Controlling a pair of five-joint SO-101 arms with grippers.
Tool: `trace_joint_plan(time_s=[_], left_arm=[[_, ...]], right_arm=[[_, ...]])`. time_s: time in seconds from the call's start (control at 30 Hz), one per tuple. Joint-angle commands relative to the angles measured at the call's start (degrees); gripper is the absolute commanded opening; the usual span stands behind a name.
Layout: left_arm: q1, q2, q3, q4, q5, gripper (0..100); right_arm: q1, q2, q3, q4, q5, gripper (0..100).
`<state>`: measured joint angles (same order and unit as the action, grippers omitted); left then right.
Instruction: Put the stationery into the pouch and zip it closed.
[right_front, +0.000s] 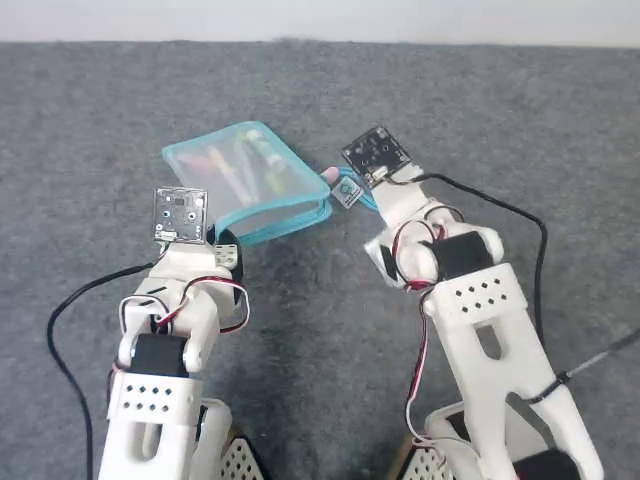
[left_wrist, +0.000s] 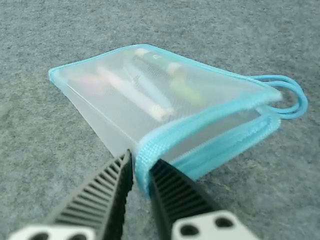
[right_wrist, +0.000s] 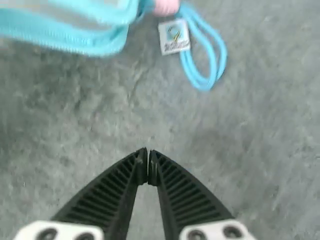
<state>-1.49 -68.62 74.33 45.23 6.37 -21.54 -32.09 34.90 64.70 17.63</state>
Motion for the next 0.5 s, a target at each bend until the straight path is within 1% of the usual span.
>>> trace_joint_plan(time_s=[0.0,0.07,0.17,0.2,0.27,0.33,0.43,0.47], left_arm=[[-0.3,-1.0,-3.8,0.0,0.1,1],[-0.2,-1.0,-3.8,0.0,0.1,1],[-0.4,-1.0,-3.8,0.2,0.1,1],[-0.4,-1.0,-3.8,0.2,0.1,1],[-0.4,-1.0,-3.8,0.2,0.1,1],[-0.4,-1.0,-3.8,0.2,0.1,1],[-0.4,-1.0,-3.8,0.1,0.1,1],[-0.2,-1.0,-3.8,0.1,0.1,1]], right_arm=[[-0.3,-2.9,-2.1,1.3,1.5,0.6],[-2.0,-2.8,0.6,-4.2,2.0,0.6],[-4.2,-2.8,8.7,-17.6,6.6,1.8],[-4.6,-2.8,11.7,-22.8,7.7,4.6],[-4.7,-2.7,17.9,-35.0,8.7,13.8],[-4.5,-1.8,21.7,-43.8,8.7,20.9],[-4.7,3.2,21.4,-48.6,9.1,20.1],[-4.8,5.9,20.8,-50.7,10.4,19.9]])
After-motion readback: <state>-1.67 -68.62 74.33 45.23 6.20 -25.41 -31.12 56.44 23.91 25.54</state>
